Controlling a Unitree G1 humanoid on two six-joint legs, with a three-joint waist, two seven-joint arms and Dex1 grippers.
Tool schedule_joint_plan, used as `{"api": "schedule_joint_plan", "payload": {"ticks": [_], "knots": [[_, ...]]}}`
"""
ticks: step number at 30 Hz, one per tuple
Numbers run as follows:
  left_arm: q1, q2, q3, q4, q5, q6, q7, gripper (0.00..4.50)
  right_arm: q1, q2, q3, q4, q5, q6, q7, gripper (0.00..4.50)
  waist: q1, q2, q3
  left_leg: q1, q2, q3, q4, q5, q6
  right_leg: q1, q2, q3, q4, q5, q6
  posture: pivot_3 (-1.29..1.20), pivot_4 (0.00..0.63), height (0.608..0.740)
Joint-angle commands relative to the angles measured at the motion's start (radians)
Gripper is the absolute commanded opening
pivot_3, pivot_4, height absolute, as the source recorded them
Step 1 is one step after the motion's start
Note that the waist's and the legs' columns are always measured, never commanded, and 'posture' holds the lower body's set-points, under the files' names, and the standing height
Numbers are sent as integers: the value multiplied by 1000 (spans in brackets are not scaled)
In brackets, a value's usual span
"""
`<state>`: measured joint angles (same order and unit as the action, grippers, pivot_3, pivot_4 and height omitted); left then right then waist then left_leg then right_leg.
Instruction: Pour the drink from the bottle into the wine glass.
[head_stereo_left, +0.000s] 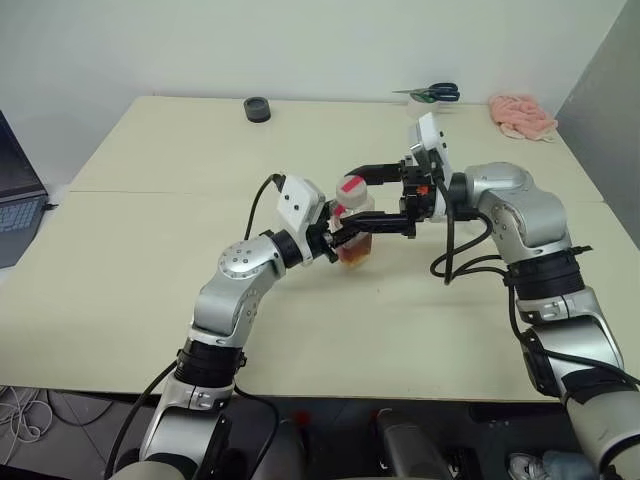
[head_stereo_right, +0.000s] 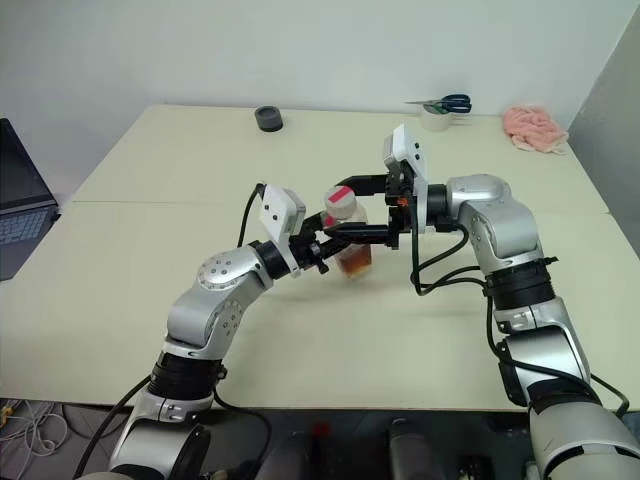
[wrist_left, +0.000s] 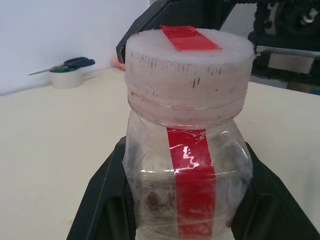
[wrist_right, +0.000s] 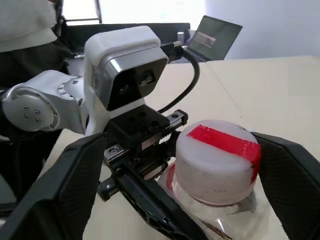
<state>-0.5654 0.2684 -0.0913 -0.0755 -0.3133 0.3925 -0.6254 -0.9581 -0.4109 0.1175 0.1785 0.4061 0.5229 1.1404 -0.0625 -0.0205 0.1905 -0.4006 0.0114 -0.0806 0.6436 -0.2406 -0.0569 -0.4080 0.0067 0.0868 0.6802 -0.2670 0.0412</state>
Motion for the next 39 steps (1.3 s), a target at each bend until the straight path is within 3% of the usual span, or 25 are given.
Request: {"api": "schedule_joint_plan", "payload": {"ticks": [1, 6, 16, 21, 32, 35, 39], "knots": [[-27, -13, 10, -7, -8, -26, -3, 1832, 5, 30, -52, -139, -9, 62, -182, 4500, 1, 0, 0, 0, 0, 0, 0, 0, 0, 0, 0, 0, 0, 0, 0, 0, 150, 740], [-30, -23, 0, 3, -9, -32, -13, 1832, 67, 89, -53, -292, -32, 190, -413, 4500, 7, 0, 0, 0, 0, 0, 0, 0, 0, 0, 0, 0, 0, 0, 0, 0, 150, 740], [-31, -19, -2, 9, -6, -32, -41, 1832, 167, 148, -75, -531, -44, 392, -702, 4500, 6, 0, 0, 0, 0, 0, 0, 0, 0, 0, 1, 0, 0, 0, 0, 0, 150, 740], [-28, -5, 4, 4, -13, -27, -58, 1832, 238, 168, -84, -673, -10, 490, -778, 4500, 7, 0, 0, -1, 0, 0, 0, 0, 0, 0, 1, 0, -1, 0, 0, 0, 150, 740], [-46, -7, -12, 40, -8, -41, -91, 1832, 284, 222, -76, -753, -49, 541, -937, 4500, 6, 0, 0, -1, 0, 0, 0, 0, 0, 0, 1, 1, 0, -2, 3, 0, 150, 740], [-50, -10, -14, 48, -5, -43, -95, 1832, 283, 228, -68, -757, -56, 535, -957, 3924, 6, 0, 0, -1, 0, 0, 0, 0, 0, 0, 1, 1, 0, -2, 3, 0, 150, 740], [-55, -10, -13, 55, -5, -45, -100, 1832, 282, 228, -62, -763, -53, 543, -965, 2543, 5, 0, 0, -1, 0, 0, 0, 0, 0, 0, 1, 1, 0, -2, 3, 0, 150, 740]]}}
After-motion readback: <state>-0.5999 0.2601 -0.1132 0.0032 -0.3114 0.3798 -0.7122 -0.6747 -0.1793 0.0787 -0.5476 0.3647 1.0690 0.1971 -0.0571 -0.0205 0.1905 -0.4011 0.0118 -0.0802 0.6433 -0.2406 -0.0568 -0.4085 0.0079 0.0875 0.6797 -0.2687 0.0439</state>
